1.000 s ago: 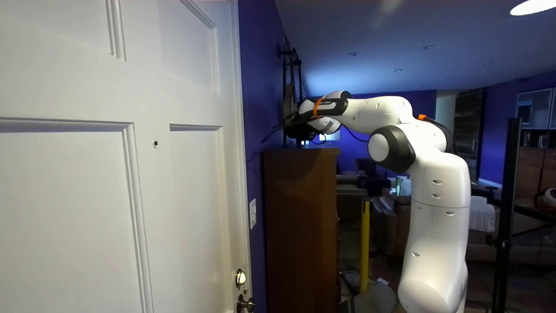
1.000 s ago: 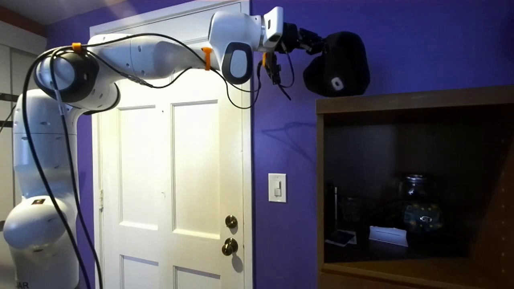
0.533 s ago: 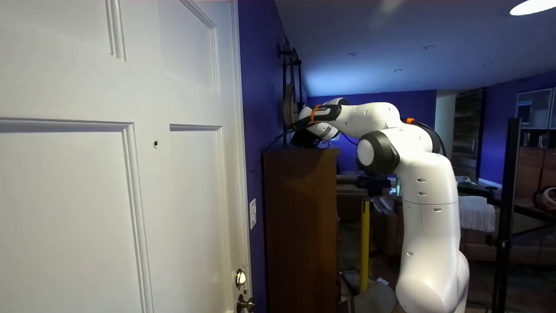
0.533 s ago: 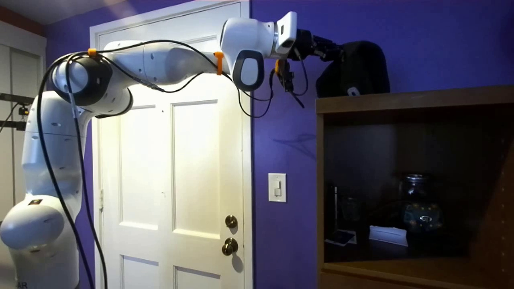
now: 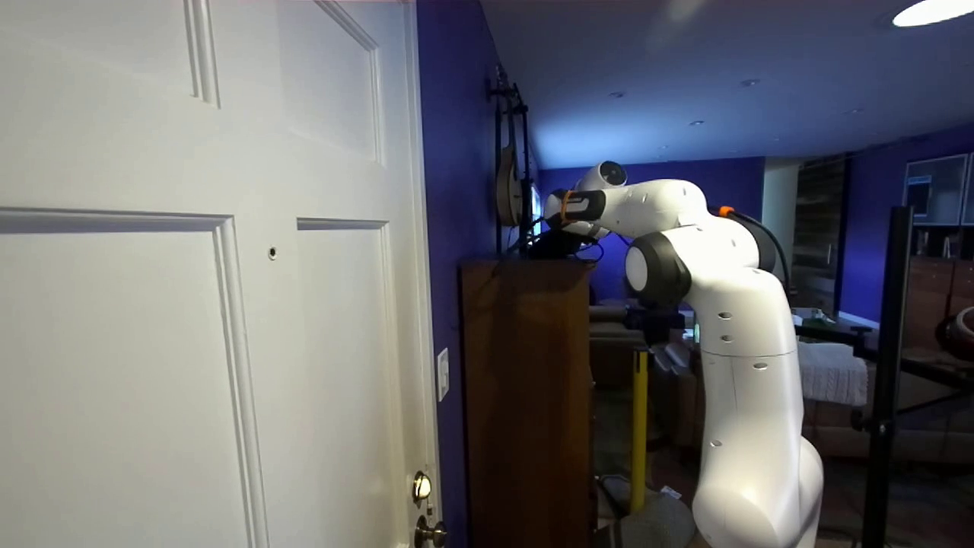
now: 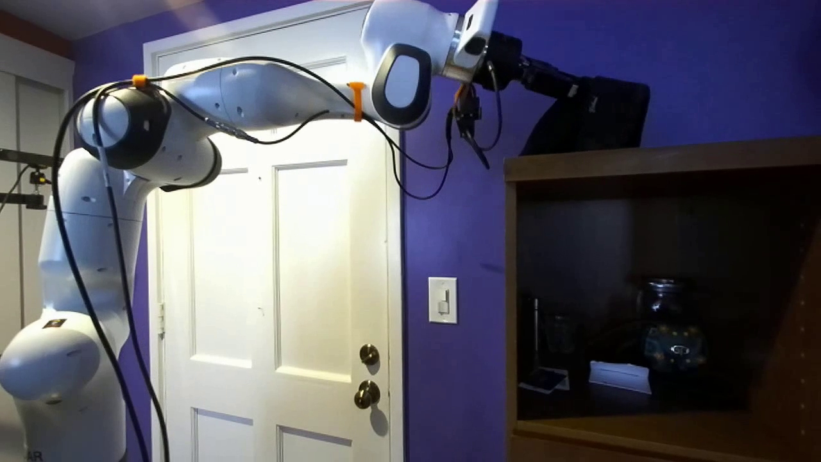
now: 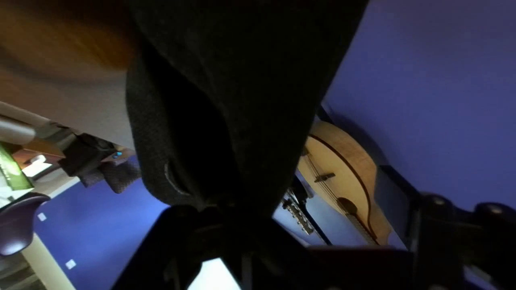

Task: Put the black head sock on top of the shelf

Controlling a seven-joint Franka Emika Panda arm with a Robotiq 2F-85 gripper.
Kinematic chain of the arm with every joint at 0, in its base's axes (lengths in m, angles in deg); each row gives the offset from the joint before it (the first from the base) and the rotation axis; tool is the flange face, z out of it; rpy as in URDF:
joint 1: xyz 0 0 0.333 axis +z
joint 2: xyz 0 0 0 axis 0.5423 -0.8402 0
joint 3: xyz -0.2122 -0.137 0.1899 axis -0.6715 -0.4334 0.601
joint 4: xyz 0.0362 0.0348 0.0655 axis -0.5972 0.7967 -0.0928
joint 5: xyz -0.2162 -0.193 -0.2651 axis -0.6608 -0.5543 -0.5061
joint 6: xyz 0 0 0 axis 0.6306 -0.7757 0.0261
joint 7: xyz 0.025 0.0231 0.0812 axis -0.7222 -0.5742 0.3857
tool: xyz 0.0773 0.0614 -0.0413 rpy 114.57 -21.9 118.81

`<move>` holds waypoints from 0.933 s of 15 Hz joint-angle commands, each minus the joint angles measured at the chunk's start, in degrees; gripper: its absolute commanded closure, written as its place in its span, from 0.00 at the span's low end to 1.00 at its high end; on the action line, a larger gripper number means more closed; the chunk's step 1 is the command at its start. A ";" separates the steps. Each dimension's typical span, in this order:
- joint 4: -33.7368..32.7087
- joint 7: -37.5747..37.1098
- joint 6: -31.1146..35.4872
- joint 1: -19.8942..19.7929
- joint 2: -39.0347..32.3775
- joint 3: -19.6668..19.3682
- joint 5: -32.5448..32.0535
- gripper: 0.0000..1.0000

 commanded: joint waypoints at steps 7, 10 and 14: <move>-13.00 -15.73 -38.41 3.22 2.10 -0.45 -16.45 0.00; -16.87 -17.72 -47.00 4.51 2.58 -0.03 -18.93 0.00; -18.59 -16.93 -52.71 7.30 4.81 0.96 -22.57 0.00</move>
